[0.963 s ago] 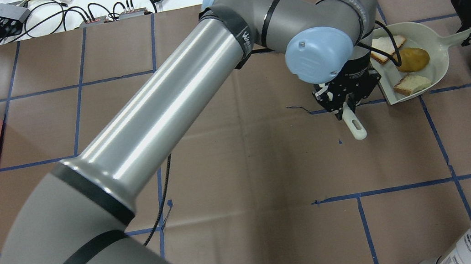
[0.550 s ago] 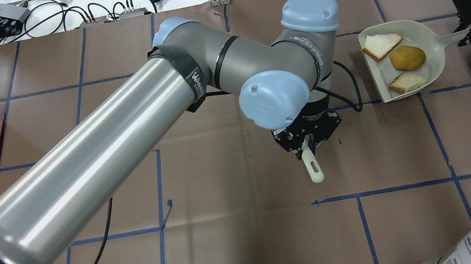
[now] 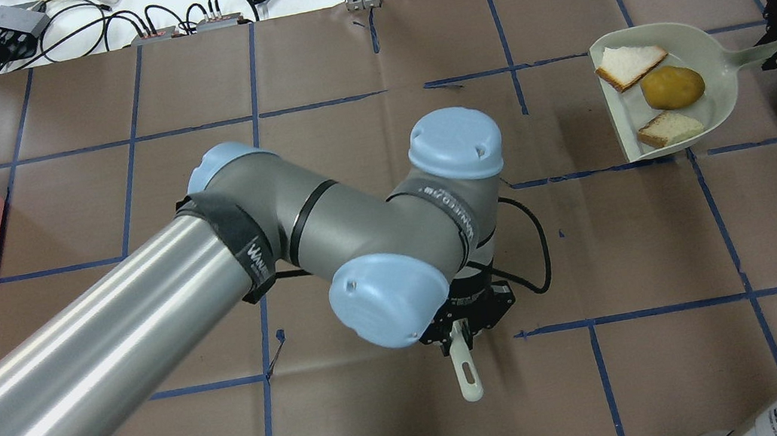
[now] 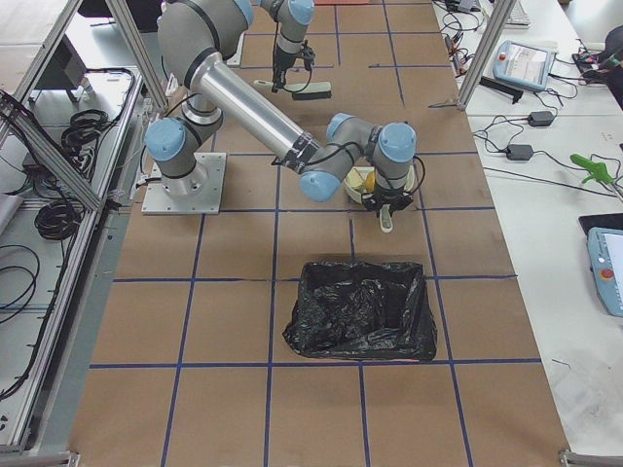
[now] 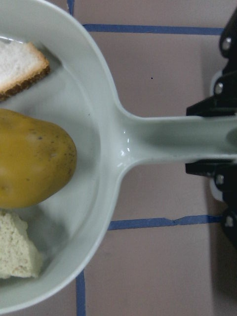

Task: Sweep and dump trash in nearest bin
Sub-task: 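Lift the loaded dustpan toward the bin while the left gripper withdraws the brush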

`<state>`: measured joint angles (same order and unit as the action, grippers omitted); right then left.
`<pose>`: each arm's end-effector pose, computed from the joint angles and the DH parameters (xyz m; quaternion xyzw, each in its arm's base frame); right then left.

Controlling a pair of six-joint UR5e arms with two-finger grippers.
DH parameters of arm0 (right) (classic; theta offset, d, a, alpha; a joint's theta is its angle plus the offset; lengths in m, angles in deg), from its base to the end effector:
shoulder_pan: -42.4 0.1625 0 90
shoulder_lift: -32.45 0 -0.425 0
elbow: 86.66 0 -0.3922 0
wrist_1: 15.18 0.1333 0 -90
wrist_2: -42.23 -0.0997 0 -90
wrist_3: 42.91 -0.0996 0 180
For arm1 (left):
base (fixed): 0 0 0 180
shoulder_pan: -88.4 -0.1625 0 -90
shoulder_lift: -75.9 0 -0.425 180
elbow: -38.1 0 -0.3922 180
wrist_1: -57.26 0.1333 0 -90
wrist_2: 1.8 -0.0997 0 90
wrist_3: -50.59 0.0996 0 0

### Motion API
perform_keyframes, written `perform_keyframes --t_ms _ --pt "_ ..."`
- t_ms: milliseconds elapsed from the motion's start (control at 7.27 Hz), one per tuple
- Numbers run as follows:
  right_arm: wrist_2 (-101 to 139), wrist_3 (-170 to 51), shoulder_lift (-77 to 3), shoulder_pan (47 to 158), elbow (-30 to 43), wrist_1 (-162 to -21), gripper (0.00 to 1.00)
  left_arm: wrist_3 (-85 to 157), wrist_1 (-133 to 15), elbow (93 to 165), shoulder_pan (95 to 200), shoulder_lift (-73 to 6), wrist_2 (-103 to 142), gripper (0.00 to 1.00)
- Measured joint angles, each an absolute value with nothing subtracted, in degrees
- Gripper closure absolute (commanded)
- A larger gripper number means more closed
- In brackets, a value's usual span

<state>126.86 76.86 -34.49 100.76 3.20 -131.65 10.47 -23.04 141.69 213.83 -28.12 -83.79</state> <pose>-0.2108 -0.6140 0.3080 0.6954 -0.7164 0.0530 0.0184 -0.4185 -0.3343 0.2686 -0.0512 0.9841 0.1650 0.0406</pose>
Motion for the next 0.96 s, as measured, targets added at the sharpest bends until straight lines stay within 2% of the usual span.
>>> perform_keyframes --t_ms 412,962 --pt "126.9 75.2 -40.8 100.8 3.2 -126.1 1.00 10.5 -17.8 154.1 215.4 -21.5 -83.5 1.00" --pt "126.8 74.6 -45.4 100.1 3.2 -123.1 1.00 9.3 -16.0 158.2 219.7 -19.8 -78.5 1.00"
